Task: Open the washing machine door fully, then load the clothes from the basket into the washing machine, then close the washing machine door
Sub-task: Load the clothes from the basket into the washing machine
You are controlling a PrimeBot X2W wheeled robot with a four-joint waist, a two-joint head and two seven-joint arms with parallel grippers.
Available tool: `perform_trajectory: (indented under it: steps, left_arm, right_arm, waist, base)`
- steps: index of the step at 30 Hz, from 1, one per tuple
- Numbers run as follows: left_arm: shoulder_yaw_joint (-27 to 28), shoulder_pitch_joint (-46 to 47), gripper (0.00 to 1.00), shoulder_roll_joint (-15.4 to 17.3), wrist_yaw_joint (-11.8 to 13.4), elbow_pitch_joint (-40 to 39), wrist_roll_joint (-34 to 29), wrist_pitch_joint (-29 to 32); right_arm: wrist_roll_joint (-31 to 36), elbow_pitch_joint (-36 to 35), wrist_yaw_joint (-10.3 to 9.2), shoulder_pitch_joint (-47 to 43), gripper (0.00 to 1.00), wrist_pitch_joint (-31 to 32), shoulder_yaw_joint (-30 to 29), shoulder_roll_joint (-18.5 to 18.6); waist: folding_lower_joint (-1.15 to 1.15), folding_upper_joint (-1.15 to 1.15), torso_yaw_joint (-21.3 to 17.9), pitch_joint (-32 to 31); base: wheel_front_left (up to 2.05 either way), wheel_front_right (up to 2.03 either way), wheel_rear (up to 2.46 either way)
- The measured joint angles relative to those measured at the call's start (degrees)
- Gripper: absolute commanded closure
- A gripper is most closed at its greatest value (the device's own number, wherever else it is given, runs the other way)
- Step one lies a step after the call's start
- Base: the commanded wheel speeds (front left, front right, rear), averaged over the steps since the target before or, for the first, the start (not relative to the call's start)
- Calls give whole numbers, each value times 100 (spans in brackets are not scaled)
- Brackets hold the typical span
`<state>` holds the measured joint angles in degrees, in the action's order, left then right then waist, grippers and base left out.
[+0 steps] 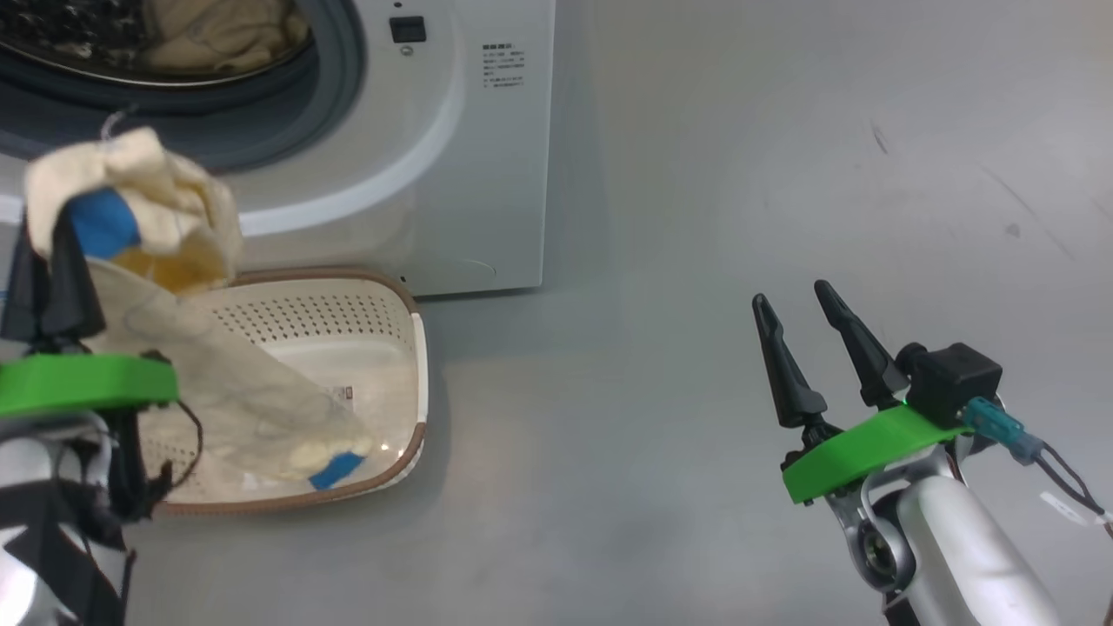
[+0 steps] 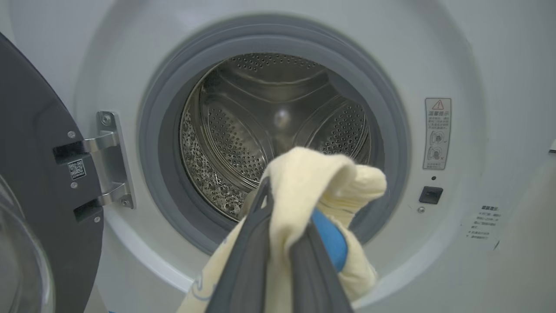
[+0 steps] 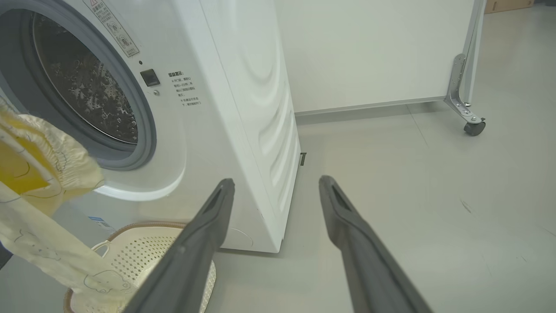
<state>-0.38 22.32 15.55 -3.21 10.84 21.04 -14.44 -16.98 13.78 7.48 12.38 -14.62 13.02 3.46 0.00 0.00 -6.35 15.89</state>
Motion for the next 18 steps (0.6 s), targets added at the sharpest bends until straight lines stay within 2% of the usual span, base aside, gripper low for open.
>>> perform_trajectory:
  steps: [10, 18]
  left_arm:
    - [189, 1601, 100, 479, -135, 492, -71, -11]
    - [122, 3278, 100, 927, -286, 883, 43, 525]
  right_arm:
    - [0, -111, 0, 264, 0, 0, 33, -12]
    - [-19, -369, 0, 517, 0, 0, 12, -34]
  waist:
    - [1, 0, -392, 753]
    - [2, 0, -651, 1560]
  base:
    - [0, 0, 0]
    - [0, 0, 0]
